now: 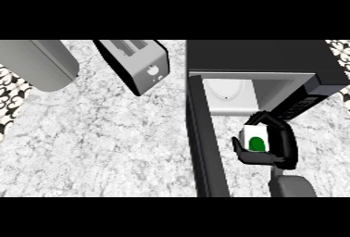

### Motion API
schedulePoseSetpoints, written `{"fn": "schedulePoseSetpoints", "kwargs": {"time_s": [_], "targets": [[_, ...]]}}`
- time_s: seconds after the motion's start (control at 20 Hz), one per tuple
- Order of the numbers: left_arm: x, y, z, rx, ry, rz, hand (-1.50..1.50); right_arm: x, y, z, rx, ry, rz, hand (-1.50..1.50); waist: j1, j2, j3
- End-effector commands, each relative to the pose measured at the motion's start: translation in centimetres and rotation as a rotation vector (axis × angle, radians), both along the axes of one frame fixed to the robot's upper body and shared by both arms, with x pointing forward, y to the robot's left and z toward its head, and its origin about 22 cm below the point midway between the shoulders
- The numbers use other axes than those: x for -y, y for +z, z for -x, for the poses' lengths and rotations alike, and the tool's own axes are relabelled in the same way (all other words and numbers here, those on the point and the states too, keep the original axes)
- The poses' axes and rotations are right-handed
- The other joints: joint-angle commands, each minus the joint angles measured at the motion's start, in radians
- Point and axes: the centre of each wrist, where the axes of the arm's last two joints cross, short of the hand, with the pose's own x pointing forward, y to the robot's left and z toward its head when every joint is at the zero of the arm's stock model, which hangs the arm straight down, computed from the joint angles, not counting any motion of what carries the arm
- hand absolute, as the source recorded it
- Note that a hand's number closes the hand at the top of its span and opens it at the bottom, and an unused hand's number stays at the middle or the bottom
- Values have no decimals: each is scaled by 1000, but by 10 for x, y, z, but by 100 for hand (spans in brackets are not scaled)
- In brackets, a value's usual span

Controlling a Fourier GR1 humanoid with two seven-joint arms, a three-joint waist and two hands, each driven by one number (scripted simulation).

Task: Pick up the milk, place it into the microwave and close the microwave

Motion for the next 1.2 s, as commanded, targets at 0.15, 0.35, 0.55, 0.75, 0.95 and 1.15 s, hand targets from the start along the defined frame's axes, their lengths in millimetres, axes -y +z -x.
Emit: {"fn": "schedulePoseSetpoints", "kwargs": {"time_s": [0.15, 0.35, 0.55, 0.75, 0.95, 1.15], "targets": [[-6, -8, 0, 8, -15, -7, -150, -26, -14, -41, -87, -76, 93, 150, 7, 2, 0], [-9, -11, -5, 13, 6, -25, -150, -32, -32, -63, -104, -112, 54, 150, 17, 6, 1], [-21, -7, 5, 2, -5, -15, -150, -41, -32, -85, -133, -119, 94, 150, 21, 6, 1], [-19, 11, 1, 18, -21, -26, -150, -26, -25, -104, -132, -178, 199, 150, 36, 12, 2], [-11, -4, -17, 25, -27, 0, -150, 6, -22, -113, -152, -221, 268, 150, 48, 27, 4], [-14, -10, 7, 14, -49, -5, -150, -1, -31, -111, -138, -228, 310, 150, 68, 24, 4]]}}
